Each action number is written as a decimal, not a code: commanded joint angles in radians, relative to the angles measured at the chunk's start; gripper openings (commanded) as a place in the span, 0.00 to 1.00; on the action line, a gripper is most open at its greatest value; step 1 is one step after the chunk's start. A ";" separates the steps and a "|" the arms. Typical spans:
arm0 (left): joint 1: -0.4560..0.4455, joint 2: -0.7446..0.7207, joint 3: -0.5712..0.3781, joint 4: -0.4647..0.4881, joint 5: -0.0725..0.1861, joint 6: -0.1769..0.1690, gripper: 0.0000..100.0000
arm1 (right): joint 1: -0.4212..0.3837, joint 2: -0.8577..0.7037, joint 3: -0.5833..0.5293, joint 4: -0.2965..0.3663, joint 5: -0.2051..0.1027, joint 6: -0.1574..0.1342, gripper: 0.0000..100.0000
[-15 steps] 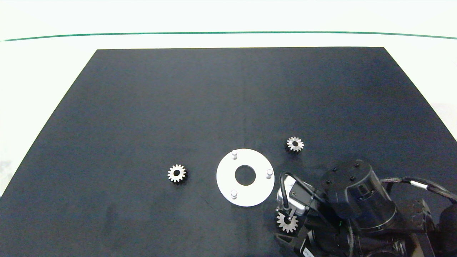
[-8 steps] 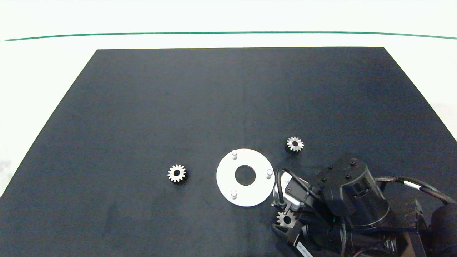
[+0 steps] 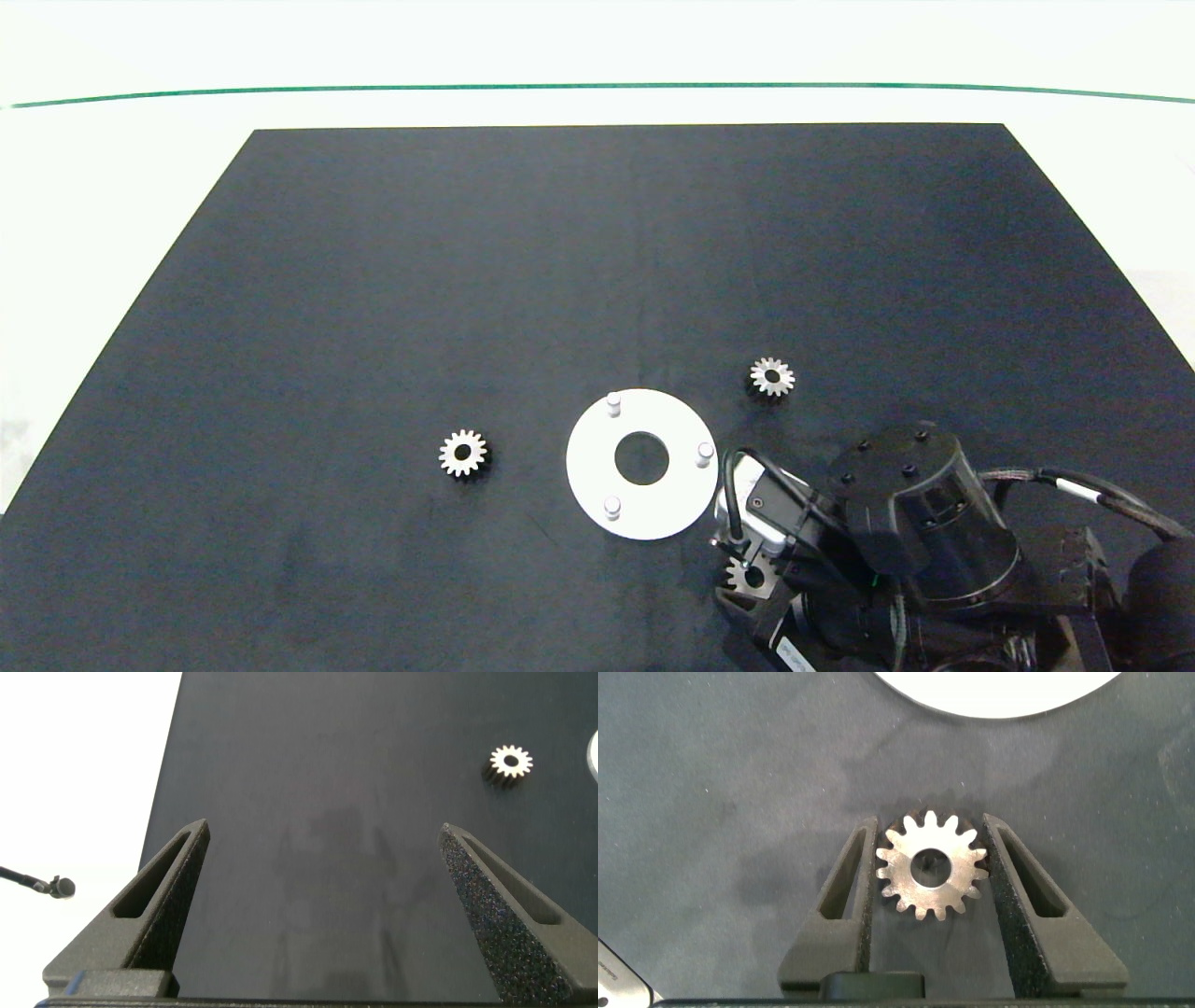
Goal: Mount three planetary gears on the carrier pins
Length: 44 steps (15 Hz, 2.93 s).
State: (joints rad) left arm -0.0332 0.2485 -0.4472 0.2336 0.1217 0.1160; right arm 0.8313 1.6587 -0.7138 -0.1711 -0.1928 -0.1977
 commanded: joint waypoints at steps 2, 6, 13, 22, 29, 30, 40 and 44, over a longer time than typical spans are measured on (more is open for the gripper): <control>0.001 0.000 -0.013 0.001 0.001 0.001 1.00 | 0.002 -0.002 0.005 0.004 -0.008 -0.005 0.19; 0.001 0.000 -0.013 0.001 0.001 -0.001 1.00 | 0.002 -0.007 0.017 0.004 -0.017 -0.003 0.11; 0.001 0.003 -0.013 0.001 0.001 -0.001 1.00 | -0.006 -0.085 -0.059 0.028 -0.048 -0.002 0.07; 0.003 0.000 -0.014 0.001 0.001 -0.001 1.00 | -0.018 -0.007 -0.323 0.120 -0.062 0.023 0.07; 0.001 0.000 -0.014 0.001 0.001 -0.002 1.00 | -0.041 0.072 -0.368 0.113 -0.062 0.040 0.07; 0.001 0.000 -0.014 0.001 0.001 -0.002 1.00 | -0.043 0.072 -0.371 0.113 -0.062 0.040 0.07; -0.002 -0.002 -0.042 0.001 0.001 -0.002 1.00 | -0.044 0.082 -0.375 0.105 -0.060 0.040 0.07; -0.002 0.000 -0.042 0.001 0.001 -0.002 1.00 | -0.050 0.098 -0.377 0.093 -0.060 0.041 0.07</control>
State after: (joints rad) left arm -0.0355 0.2468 -0.4887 0.2336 0.1217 0.1126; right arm 0.7813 1.7511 -1.0906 -0.0774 -0.2515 -0.1553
